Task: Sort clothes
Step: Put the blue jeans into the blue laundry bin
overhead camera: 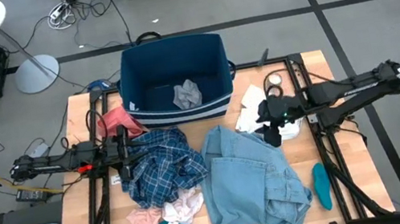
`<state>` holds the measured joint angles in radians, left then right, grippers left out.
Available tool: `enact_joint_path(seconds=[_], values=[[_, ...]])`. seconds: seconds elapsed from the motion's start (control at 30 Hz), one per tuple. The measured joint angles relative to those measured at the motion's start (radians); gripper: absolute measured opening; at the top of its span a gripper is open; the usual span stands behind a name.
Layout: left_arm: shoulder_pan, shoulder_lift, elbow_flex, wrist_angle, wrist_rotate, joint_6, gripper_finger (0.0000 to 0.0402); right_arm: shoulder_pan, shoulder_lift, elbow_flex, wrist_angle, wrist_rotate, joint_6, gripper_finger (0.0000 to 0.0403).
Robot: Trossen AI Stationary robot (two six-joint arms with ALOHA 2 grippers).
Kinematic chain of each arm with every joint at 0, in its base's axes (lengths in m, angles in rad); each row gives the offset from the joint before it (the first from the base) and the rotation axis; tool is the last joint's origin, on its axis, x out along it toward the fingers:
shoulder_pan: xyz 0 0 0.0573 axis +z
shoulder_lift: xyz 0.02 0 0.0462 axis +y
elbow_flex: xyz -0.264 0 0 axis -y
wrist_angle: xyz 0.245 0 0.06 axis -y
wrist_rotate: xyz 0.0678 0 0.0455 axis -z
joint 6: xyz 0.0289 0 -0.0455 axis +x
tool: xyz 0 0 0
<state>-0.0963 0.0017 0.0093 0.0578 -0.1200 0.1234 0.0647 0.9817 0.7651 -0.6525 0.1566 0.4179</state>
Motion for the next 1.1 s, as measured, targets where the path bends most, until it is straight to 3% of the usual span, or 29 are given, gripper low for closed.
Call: enact_joint_path(seconds=[0.33,0.6,0.87,1.0,1.1], values=[[0.0,0.0,0.0,0.0,0.0,0.0,0.0131,-0.002,0.112,-0.161,0.253,-0.002,-0.031,0.0212],[0.0,0.0,0.0,0.0,0.0,0.0,0.0131,-0.003,0.237,-0.178,0.445,0.033,-0.077,0.0278],[0.0,0.0,0.0,0.0,0.0,0.0,0.0131,-0.009,0.463,-0.178,0.576,0.023,-0.099,0.0332],[0.0,0.0,0.0,0.0,0.0,0.0,0.0131,-0.012,0.572,-0.174,0.723,-0.079,-0.062,0.0316],[0.0,0.0,0.0,0.0,0.0,0.0,0.0131,-0.01,0.625,-0.172,0.809,-0.117,-0.062,0.0263]])
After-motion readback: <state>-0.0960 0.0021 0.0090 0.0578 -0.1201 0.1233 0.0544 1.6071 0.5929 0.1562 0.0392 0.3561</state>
